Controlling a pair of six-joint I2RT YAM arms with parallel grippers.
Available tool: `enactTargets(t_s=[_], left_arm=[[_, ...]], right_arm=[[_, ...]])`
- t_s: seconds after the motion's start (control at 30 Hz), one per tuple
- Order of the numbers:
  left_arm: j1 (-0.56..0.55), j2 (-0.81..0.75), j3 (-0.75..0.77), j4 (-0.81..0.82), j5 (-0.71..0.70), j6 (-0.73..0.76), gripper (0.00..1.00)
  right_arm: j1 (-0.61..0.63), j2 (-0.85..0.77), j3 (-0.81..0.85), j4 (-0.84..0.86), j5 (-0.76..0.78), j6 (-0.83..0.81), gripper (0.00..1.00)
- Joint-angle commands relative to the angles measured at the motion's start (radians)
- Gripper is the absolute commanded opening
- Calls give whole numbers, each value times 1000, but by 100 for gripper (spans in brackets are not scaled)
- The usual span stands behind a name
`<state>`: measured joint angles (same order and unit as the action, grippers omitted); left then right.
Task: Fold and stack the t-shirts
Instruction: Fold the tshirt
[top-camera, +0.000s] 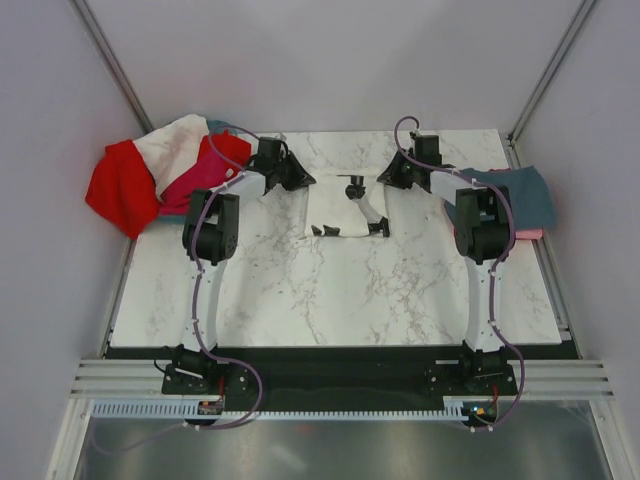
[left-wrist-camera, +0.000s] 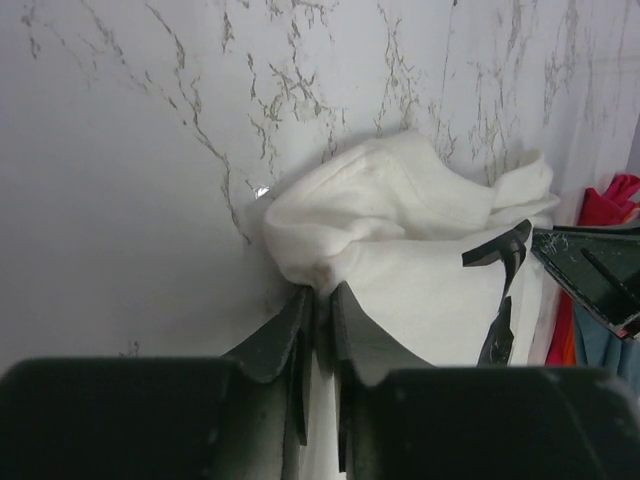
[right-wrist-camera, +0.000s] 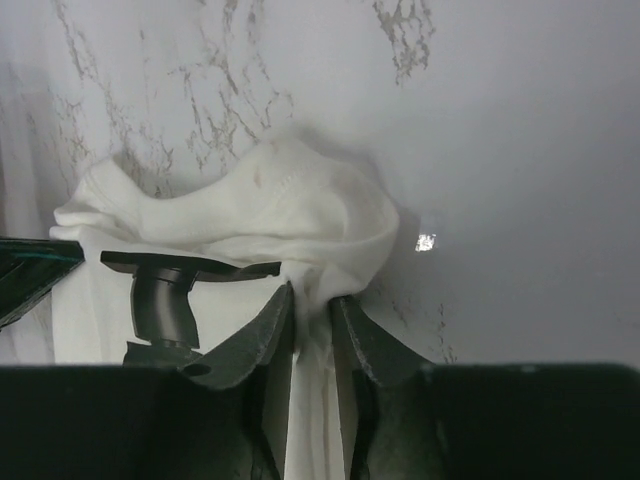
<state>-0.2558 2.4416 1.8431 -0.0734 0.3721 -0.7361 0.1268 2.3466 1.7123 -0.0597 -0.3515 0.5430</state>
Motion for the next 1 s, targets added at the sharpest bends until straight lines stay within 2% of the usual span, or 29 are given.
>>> enactTargets(t_s=[0.0, 0.03, 0.07, 0.2, 0.43, 0.47, 0.5, 0.53, 0.57, 0.6, 0.63, 0.7, 0.83, 0.97], left_arm=[[-3, 19, 41, 0, -15, 12, 13], [-3, 20, 44, 1, -15, 12, 8], [-3, 20, 47, 1, -13, 10, 3], [-3, -9, 44, 6, 11, 0, 2], [-2, -134, -41, 32, -13, 15, 2], [-2, -144, -47, 32, -13, 14, 2], [-2, -153, -65, 32, -13, 7, 2], [-2, -170, -76, 32, -16, 9, 2], [0, -174, -94, 32, -18, 9, 2], [1, -177, -103, 32, -16, 9, 2], [0, -181, -110, 30, -12, 9, 2], [3, -181, -130, 30, 2, 15, 2], [6, -193, -171, 34, 2, 29, 2], [12, -205, -203, 44, 7, 41, 2]], right_arm=[[4, 63, 24, -71, 37, -26, 26], [4, 72, 56, -66, 16, -14, 8], [4, 85, 73, -65, -1, -6, 0], [2, 62, 110, -63, -40, 23, 0], [-10, -79, 32, -72, -32, 11, 0], [-12, -102, 24, -81, -32, -1, 4], [-12, -113, 15, -104, -23, -9, 17], [-12, -130, -18, -109, -6, -15, 49], [-10, -170, -45, -109, 37, -23, 59], [-12, -188, -68, -109, 57, -44, 64], [-12, -205, -100, -115, 72, -61, 64], [-12, -245, -112, -173, 145, -110, 64], [-9, -288, -111, -288, 308, -204, 45], [19, -310, -103, -396, 538, -290, 36]])
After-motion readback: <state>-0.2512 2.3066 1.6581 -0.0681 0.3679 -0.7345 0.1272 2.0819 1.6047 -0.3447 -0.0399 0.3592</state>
